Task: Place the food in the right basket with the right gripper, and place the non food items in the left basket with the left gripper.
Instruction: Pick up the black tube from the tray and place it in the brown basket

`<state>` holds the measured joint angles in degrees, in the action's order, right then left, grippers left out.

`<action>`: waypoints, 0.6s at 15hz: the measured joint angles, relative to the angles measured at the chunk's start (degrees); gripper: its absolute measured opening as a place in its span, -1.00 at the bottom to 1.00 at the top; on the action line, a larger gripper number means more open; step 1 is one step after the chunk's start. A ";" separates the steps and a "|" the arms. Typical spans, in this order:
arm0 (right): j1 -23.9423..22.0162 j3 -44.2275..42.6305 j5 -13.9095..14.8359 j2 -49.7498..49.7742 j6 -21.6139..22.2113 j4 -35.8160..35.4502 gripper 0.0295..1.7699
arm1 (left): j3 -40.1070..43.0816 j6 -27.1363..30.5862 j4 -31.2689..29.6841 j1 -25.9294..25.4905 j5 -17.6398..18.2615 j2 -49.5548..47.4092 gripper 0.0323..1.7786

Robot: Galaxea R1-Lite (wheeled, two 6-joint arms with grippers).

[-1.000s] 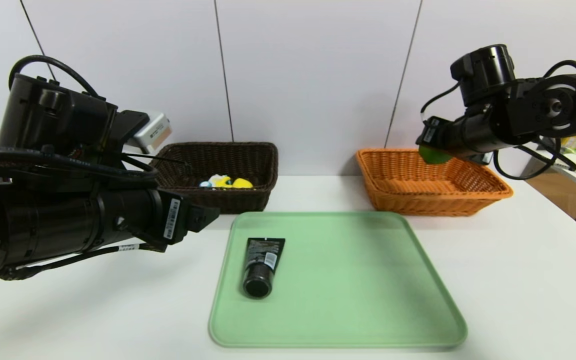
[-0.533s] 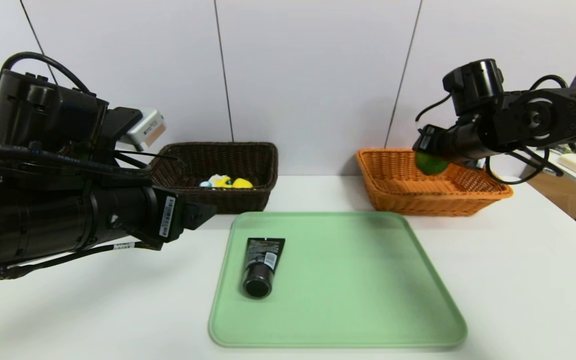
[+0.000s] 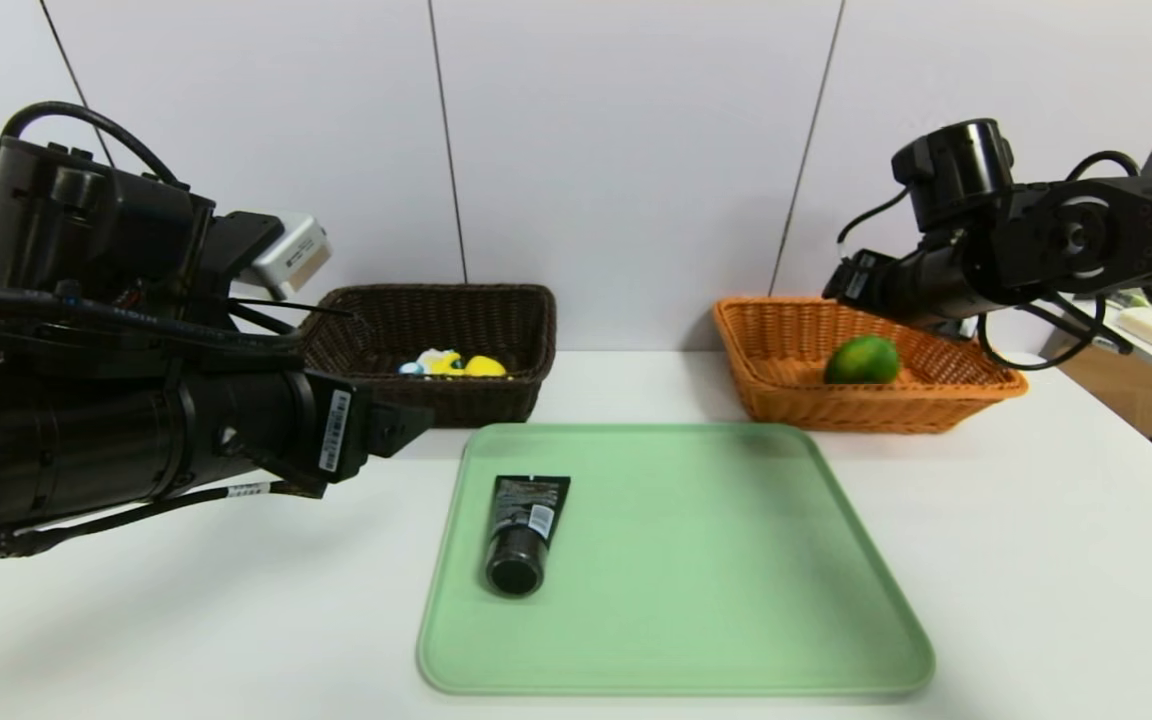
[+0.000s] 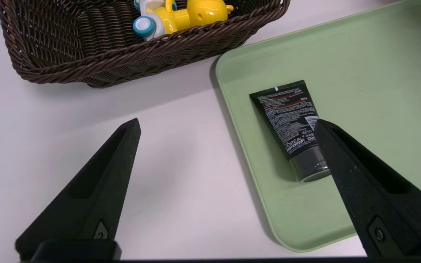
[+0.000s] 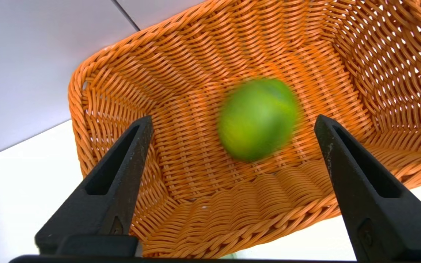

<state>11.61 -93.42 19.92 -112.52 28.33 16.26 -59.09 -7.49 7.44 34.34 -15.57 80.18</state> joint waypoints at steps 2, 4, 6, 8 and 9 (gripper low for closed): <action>-0.01 -0.07 -0.18 1.30 -0.13 0.85 0.78 | -0.01 -0.09 0.09 0.05 0.05 0.11 0.90; 0.05 -0.32 -0.30 3.45 -0.50 4.44 0.81 | -0.11 -0.11 0.17 0.33 0.05 0.33 0.90; 0.02 -0.55 -0.46 6.49 -0.37 10.34 0.84 | -0.17 -0.15 0.52 1.29 -0.13 0.78 0.90; -0.06 -0.63 -0.60 10.18 -0.17 16.04 0.86 | -0.20 -0.23 3.47 2.58 -0.50 1.40 0.90; -0.06 -0.68 -0.63 12.36 -0.13 18.77 0.87 | -0.28 -0.26 5.21 3.56 -0.50 1.93 0.90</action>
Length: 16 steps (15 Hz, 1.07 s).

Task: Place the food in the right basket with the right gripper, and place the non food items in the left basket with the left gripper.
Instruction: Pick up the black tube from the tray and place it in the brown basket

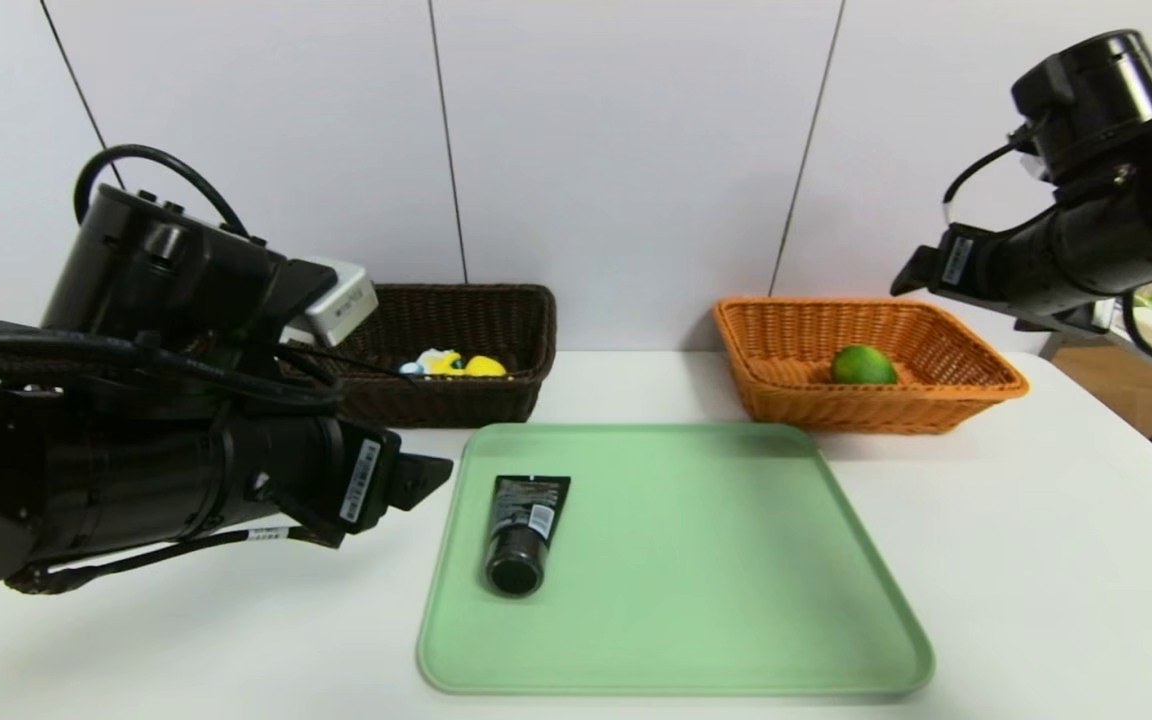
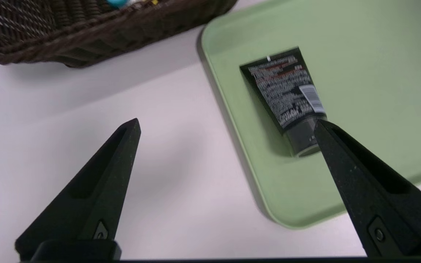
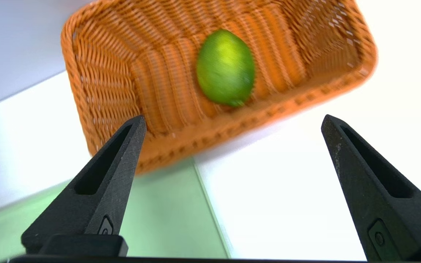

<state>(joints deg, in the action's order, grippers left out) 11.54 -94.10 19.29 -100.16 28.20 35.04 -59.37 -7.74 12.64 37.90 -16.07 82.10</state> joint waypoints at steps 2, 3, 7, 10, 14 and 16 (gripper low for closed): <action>0.17 0.20 0.02 4.16 0.11 3.72 0.88 | -0.77 -0.17 1.49 1.43 -0.13 1.71 0.90; 0.35 1.00 0.02 6.34 0.16 4.99 0.89 | -1.63 -0.27 2.23 1.90 -0.33 2.77 0.90; 0.24 7.30 0.02 13.31 0.27 5.67 0.91 | -7.86 -2.34 5.71 4.93 -0.79 8.02 0.90; -0.55 10.28 0.04 16.79 0.29 5.67 0.91 | -12.21 -4.02 9.59 6.69 -0.82 11.80 0.90; -1.68 13.48 0.02 20.37 0.16 6.91 0.91 | -17.92 -6.84 15.60 8.55 -0.77 16.24 0.90; -2.05 13.98 0.04 21.69 0.18 8.09 0.91 | -18.47 -6.84 15.60 8.77 -0.79 17.73 0.90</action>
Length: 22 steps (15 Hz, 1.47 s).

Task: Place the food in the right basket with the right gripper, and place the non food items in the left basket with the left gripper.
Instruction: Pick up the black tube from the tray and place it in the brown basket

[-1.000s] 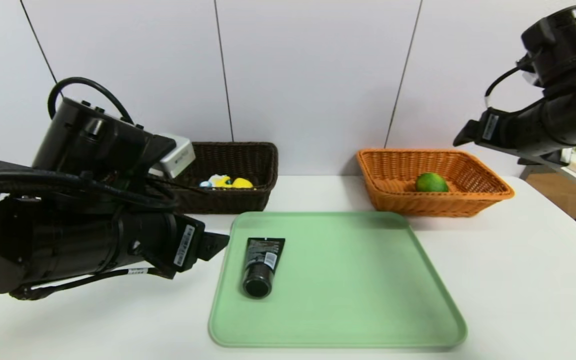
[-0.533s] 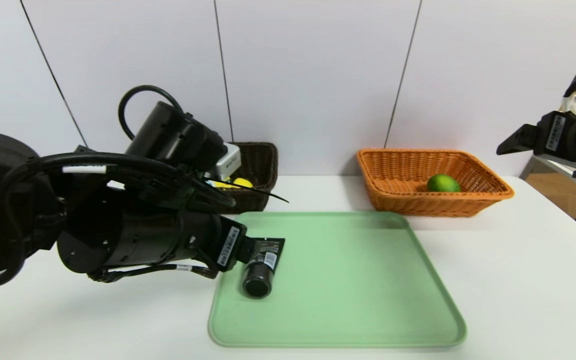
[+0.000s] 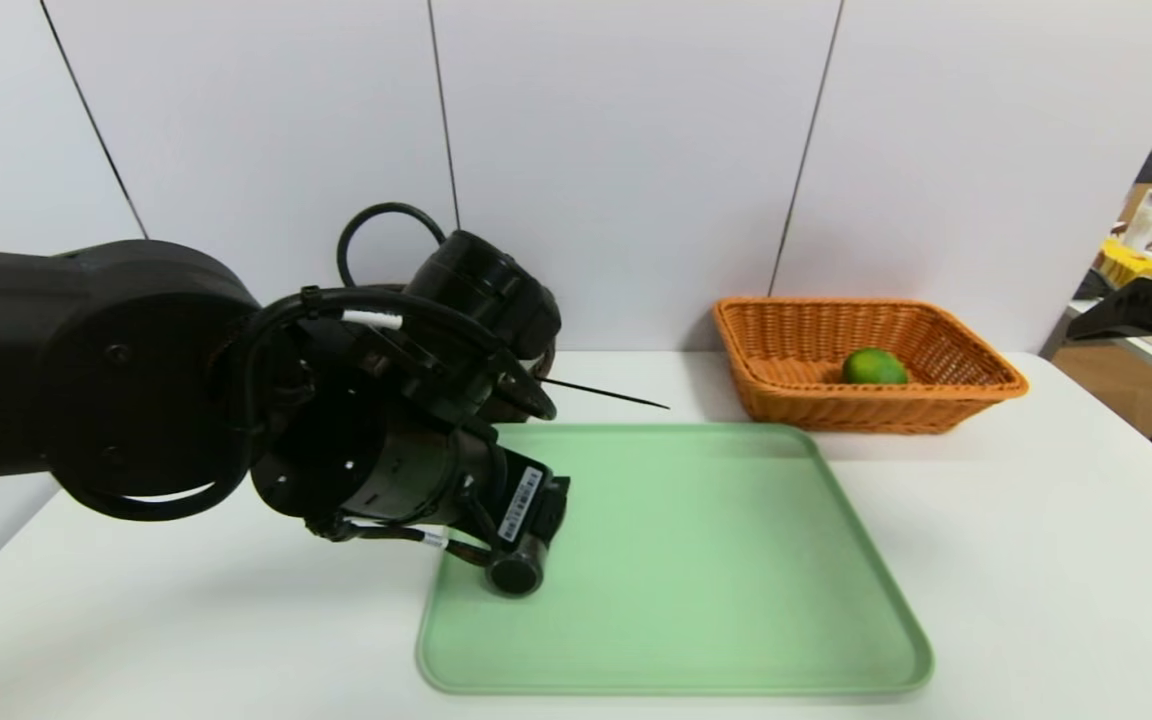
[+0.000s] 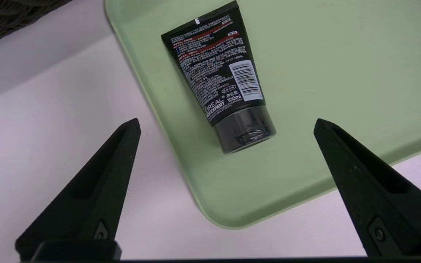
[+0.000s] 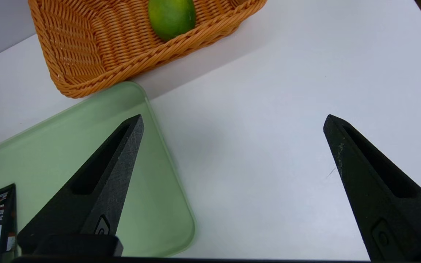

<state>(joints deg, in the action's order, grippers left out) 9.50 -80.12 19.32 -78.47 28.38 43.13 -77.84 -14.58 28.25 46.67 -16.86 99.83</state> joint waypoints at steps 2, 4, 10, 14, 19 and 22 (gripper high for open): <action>-0.02 0.96 -0.01 1.18 0.04 0.04 0.91 | -1.18 -0.07 0.04 0.07 0.00 1.72 0.90; -0.02 1.90 -0.09 2.16 0.04 0.04 0.91 | -2.95 -0.09 0.35 0.05 0.00 3.97 0.90; 0.00 4.05 -0.17 3.86 0.01 -0.02 0.91 | -8.00 -2.89 3.54 -0.01 0.11 10.70 0.90; 0.39 4.18 -0.45 3.97 0.01 -0.20 0.91 | -10.84 -5.90 9.84 0.00 0.16 12.57 0.90; 0.61 3.99 -0.45 3.95 -0.05 -0.39 0.91 | -11.52 -7.02 9.90 0.00 0.27 13.84 0.90; 0.61 3.91 -0.44 3.95 -0.07 -0.44 0.91 | -12.98 -8.96 9.95 0.00 0.38 15.12 0.90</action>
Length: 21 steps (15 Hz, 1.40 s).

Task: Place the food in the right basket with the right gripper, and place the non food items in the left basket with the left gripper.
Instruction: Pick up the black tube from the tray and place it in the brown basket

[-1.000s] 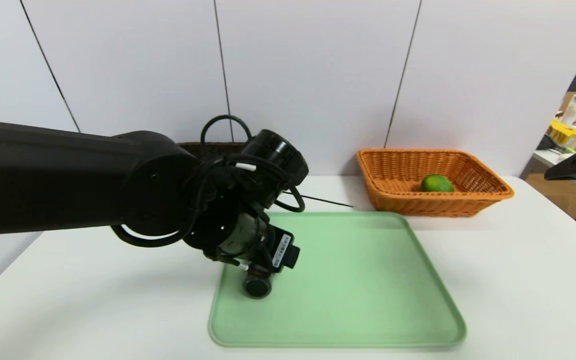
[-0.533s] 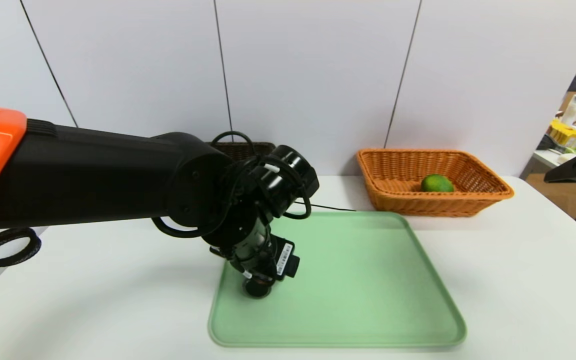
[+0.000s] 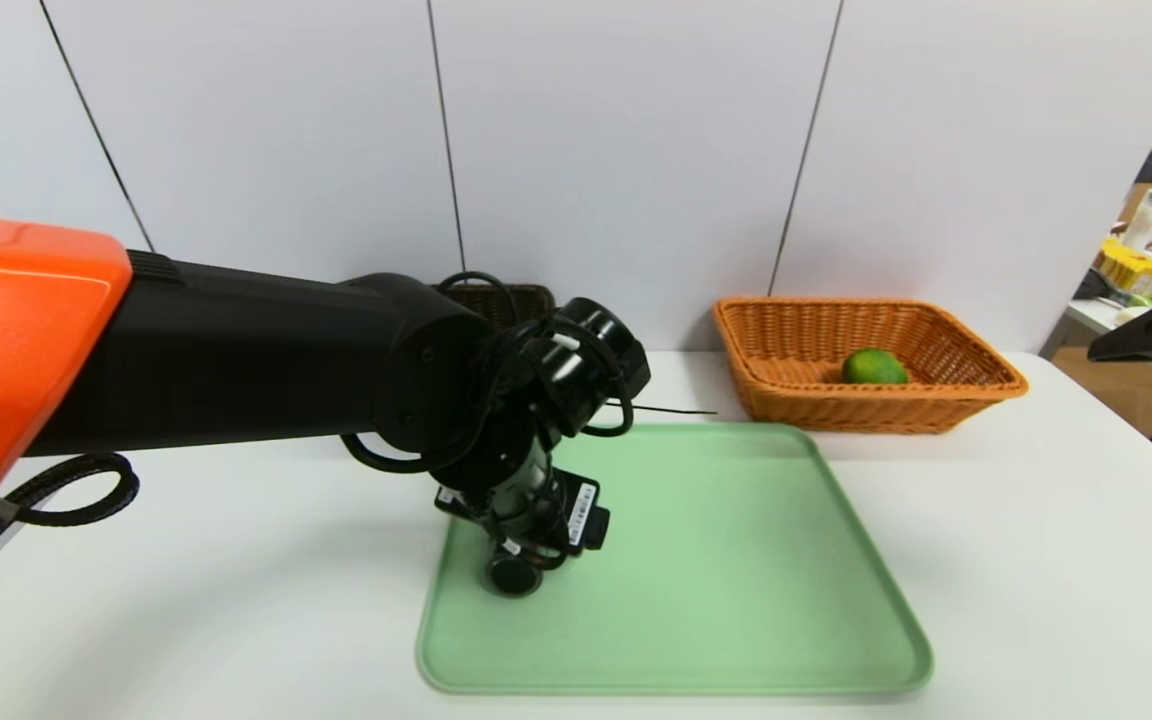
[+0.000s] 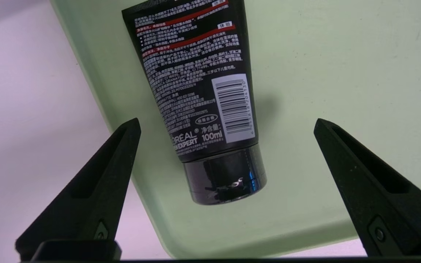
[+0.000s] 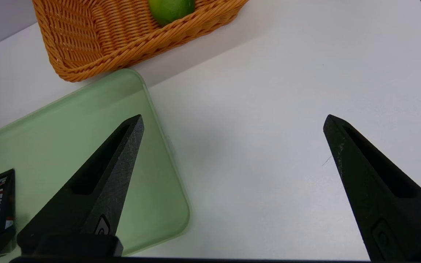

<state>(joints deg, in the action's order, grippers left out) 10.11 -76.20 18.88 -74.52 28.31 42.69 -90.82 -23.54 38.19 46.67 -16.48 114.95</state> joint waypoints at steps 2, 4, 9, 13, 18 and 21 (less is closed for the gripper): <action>0.00 0.00 -0.01 -0.06 0.02 -0.06 0.91 | -0.20 -0.13 0.00 0.02 0.00 0.52 0.90; -0.02 0.00 -0.01 -0.09 0.00 -0.11 0.91 | -0.22 -0.33 0.00 -0.01 0.02 0.95 0.90; -0.02 0.02 -0.01 -0.09 0.02 -0.13 0.91 | -0.24 -1.67 0.00 -0.30 0.39 2.58 0.90; 0.04 0.18 -0.06 -0.09 0.02 -0.09 0.91 | -0.63 -1.71 -0.16 -0.87 0.80 3.77 0.90; 0.11 0.32 -0.20 -0.09 0.00 -0.05 0.91 | -1.65 -2.50 -0.11 -1.28 0.85 4.68 0.90; 0.15 0.93 -0.50 0.02 0.02 -0.05 0.91 | -2.29 -2.94 -0.11 -1.38 0.89 5.28 0.90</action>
<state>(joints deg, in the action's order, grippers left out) 10.25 -75.28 18.38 -74.50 28.33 42.64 -93.11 -26.48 38.08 45.29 -15.59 120.22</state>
